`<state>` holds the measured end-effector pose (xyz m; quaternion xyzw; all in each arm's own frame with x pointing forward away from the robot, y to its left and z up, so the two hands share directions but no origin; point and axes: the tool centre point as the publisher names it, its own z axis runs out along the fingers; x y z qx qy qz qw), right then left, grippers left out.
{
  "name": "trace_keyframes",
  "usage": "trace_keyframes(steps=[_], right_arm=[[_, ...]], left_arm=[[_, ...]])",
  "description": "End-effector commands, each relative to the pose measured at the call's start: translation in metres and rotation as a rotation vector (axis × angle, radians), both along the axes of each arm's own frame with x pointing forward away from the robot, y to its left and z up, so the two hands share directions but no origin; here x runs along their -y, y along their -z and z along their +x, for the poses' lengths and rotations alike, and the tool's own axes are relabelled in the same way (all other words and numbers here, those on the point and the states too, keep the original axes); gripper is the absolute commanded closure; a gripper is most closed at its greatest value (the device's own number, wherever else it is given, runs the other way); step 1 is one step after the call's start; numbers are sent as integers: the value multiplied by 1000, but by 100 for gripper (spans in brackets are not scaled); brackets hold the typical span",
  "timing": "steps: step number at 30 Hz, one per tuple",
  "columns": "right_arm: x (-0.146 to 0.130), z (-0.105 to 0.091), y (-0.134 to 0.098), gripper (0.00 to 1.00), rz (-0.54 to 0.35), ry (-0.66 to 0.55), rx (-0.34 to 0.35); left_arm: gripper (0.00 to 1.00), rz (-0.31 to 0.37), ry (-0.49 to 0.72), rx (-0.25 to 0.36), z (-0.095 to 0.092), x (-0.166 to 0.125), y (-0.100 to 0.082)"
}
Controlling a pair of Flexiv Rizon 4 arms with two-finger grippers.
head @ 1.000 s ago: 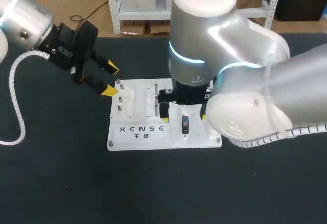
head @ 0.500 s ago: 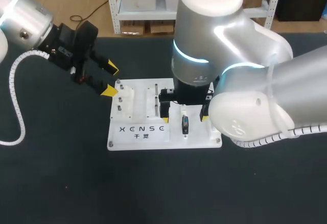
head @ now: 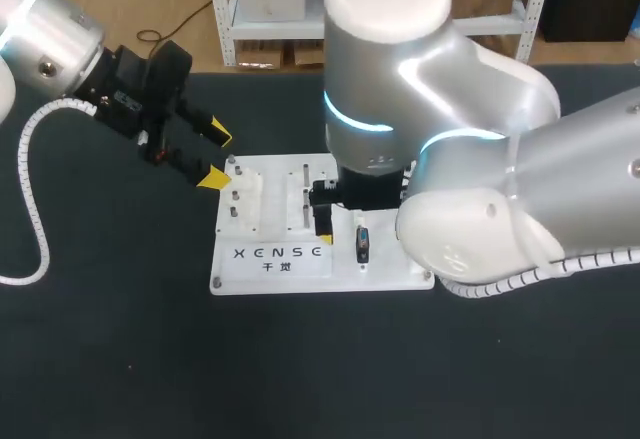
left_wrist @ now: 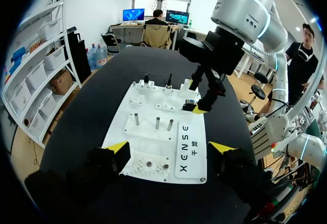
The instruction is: Insert the USB connector, Ethernet cable, and multi-pin plug into their matching sockets one by one.
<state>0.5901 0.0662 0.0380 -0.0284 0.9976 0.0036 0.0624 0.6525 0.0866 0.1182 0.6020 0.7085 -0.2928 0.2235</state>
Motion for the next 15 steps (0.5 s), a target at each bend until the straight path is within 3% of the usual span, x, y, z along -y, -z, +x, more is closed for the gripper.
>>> trace_keyframes(steps=[1,4,5,6,9,10,11,15], right_arm=[[4,-1,6,0,-11,28,-1],[6,-2,8,3,-9,40,-2],[6,-2,9,9,-9,43,-2],[7,-2,10,24,-9,49,0],[6,0,12,30,-10,53,-3],[5,0,13,35,-10,52,-4],[5,0,13,47,-4,53,-9],[2,2,18,56,1,55,-23]], left_arm=[[0,-2,-1,2,-1,0,0],[0,-2,-1,2,-1,0,0],[0,-2,-1,2,-1,0,0],[0,-2,-1,2,-1,0,0],[0,-2,-1,2,-1,0,0],[0,-2,-1,2,-1,0,0],[0,-2,-1,2,-1,0,0],[0,-2,-1,2,-1,0,0]])
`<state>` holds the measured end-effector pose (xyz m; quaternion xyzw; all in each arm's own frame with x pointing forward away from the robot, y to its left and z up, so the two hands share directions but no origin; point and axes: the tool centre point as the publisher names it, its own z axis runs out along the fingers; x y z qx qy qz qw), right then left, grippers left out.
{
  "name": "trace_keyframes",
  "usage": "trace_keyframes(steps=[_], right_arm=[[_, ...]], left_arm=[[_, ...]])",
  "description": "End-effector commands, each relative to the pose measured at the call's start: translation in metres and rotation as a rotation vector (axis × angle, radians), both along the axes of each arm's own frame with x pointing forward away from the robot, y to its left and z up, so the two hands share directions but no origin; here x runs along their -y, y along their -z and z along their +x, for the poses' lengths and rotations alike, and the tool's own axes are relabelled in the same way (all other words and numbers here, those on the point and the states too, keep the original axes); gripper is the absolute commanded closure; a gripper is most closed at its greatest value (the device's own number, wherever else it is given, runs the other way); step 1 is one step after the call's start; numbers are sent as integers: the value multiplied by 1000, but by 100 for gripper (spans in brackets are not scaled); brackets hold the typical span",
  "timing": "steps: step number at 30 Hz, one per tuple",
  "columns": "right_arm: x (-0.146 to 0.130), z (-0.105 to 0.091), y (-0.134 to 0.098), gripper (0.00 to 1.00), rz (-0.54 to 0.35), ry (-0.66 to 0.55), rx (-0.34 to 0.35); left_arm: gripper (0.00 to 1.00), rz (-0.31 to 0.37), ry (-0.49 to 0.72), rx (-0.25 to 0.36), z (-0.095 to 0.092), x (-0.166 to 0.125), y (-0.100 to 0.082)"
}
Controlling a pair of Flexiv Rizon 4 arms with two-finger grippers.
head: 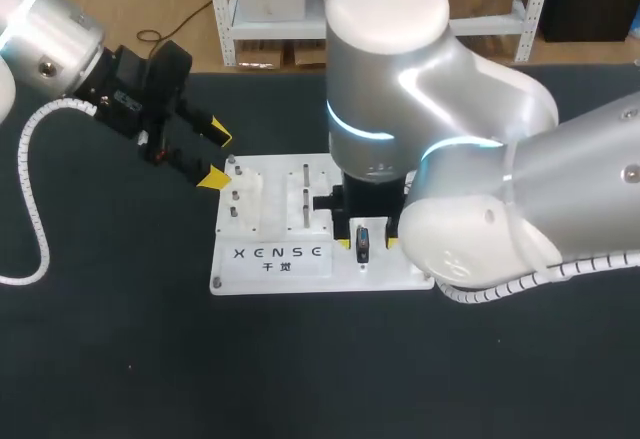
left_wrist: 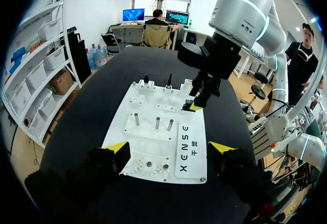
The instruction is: Insert the USB connector, Ethernet cable, and multi-pin plug into their matching sockets one by one.
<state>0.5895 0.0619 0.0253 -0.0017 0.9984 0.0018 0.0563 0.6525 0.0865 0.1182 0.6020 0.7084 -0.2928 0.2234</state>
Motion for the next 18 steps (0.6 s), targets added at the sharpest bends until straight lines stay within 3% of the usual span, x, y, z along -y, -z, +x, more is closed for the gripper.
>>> trace_keyframes(steps=[1,6,8,10,18], right_arm=[[-4,3,7,56,1,1,-11],[-8,4,12,62,-7,-2,-14],[-8,4,12,76,-10,-2,-13],[-9,4,11,98,-12,-12,0],[-6,-4,-9,100,-2,-35,63]], left_arm=[[0,-2,-1,2,-1,0,0],[0,-2,-1,2,-1,0,0],[0,-2,-1,2,-1,0,0],[0,-2,-1,2,-1,0,0],[0,-2,-1,2,-1,0,0]])
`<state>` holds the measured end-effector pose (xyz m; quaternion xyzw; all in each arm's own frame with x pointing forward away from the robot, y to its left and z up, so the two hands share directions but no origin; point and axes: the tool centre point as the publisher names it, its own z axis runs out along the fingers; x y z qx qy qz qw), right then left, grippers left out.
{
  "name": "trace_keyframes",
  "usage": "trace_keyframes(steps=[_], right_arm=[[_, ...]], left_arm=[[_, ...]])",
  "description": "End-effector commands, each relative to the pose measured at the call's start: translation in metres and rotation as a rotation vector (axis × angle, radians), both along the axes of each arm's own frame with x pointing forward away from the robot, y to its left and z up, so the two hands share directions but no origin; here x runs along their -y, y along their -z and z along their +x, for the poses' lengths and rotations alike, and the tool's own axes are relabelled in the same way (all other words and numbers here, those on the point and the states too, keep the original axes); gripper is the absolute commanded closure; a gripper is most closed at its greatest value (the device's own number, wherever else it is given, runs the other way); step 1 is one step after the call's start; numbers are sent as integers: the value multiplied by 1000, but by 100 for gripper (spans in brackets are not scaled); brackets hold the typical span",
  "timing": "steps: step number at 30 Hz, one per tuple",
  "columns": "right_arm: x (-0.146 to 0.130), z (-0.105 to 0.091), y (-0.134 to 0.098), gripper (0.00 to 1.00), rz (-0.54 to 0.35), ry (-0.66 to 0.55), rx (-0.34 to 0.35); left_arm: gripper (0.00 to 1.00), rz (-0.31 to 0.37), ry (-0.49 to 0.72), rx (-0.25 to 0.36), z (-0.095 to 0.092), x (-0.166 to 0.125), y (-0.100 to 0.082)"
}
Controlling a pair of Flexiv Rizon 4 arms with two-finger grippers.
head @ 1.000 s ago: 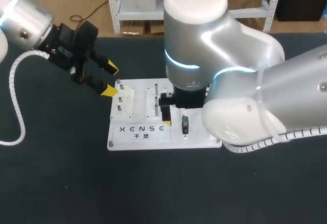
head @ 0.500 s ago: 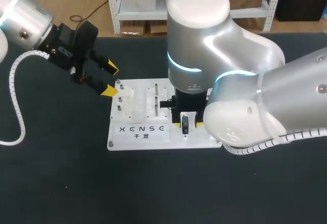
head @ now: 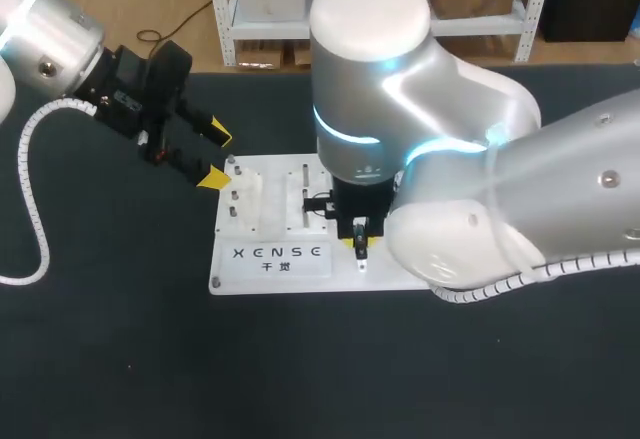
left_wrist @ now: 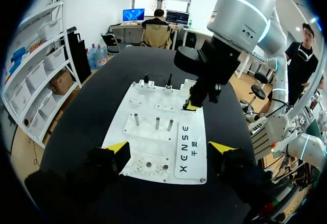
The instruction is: Insert the USB connector, Ethernet cable, and multi-pin plug into their matching sockets one by one.
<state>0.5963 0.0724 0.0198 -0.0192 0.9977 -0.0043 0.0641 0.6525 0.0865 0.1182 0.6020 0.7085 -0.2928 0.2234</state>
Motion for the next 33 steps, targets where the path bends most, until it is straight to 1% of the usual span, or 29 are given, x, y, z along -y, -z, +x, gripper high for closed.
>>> trace_keyframes(steps=[1,6,10,14,18,22,28,33], right_arm=[[6,-11,-18,100,11,-1,60],[18,-17,-38,100,21,23,109],[37,-20,-54,100,19,62,135],[58,-20,-64,100,10,89,162],[74,-20,-67,100,4,108,172],[86,-18,-62,100,-7,125,174],[89,-16,-59,100,-6,126,175],[87,-10,-54,100,3,114,168]], left_arm=[[0,-2,-1,2,-1,0,0],[0,-2,-1,2,-1,0,0],[0,-2,-1,2,-1,0,0],[0,-2,-1,2,-1,0,0],[0,-2,-1,2,-1,0,0],[0,-2,-1,2,-1,0,0],[0,-2,-1,2,-1,0,0],[0,-2,-1,2,-1,0,0]])
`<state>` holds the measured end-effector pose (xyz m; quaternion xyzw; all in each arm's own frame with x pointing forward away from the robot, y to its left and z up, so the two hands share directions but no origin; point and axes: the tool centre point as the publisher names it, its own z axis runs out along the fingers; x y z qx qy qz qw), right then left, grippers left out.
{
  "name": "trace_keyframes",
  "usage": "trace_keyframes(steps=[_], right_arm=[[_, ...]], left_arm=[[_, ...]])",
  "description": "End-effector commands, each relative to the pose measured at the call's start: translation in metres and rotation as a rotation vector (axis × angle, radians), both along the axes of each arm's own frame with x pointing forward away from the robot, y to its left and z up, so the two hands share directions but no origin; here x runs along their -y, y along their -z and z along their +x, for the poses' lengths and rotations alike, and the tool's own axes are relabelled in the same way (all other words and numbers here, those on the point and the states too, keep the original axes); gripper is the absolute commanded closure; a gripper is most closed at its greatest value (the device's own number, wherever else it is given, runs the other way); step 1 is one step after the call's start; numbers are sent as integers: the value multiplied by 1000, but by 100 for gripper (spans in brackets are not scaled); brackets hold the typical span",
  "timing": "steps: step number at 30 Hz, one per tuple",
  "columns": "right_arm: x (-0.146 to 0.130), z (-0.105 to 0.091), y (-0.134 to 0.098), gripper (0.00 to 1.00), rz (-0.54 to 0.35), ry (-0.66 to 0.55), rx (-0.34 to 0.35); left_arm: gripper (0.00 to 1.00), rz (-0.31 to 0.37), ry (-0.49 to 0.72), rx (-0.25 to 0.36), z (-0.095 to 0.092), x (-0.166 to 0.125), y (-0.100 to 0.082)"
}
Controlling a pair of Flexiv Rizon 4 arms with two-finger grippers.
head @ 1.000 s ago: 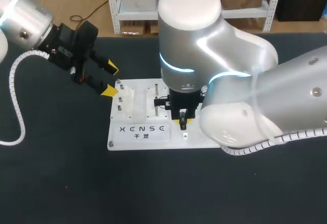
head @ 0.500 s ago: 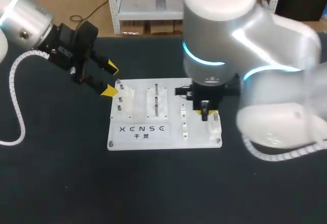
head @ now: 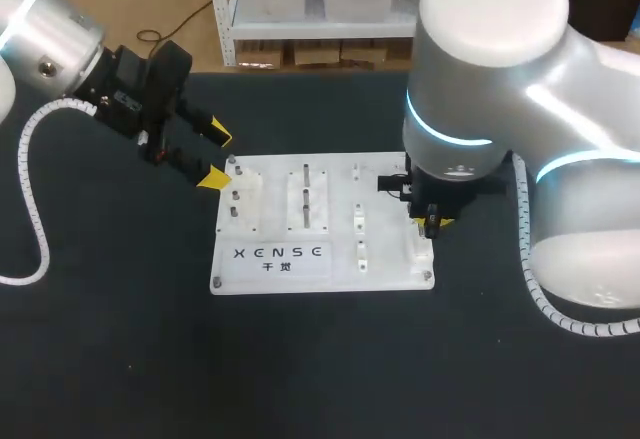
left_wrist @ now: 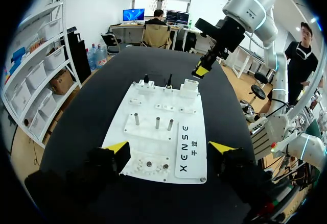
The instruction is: Insert the USB connector, Ethernet cable, and multi-pin plug into their matching sockets one by one.
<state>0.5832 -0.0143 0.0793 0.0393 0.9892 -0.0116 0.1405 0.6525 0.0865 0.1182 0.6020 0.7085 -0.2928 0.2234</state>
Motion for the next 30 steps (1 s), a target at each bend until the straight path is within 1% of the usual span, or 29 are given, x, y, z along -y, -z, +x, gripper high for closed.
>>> trace_keyframes(steps=[1,9,17,30], right_arm=[[0,4,7,100,7,-9,12],[-2,10,13,100,0,-20,9],[-5,13,12,100,5,-27,8],[-5,9,11,100,-2,-42,6]], left_arm=[[0,-2,-1,2,-1,0,0],[0,-2,-1,2,-1,0,0],[0,-2,-1,2,-1,0,0],[0,-2,-1,2,-1,0,0]])
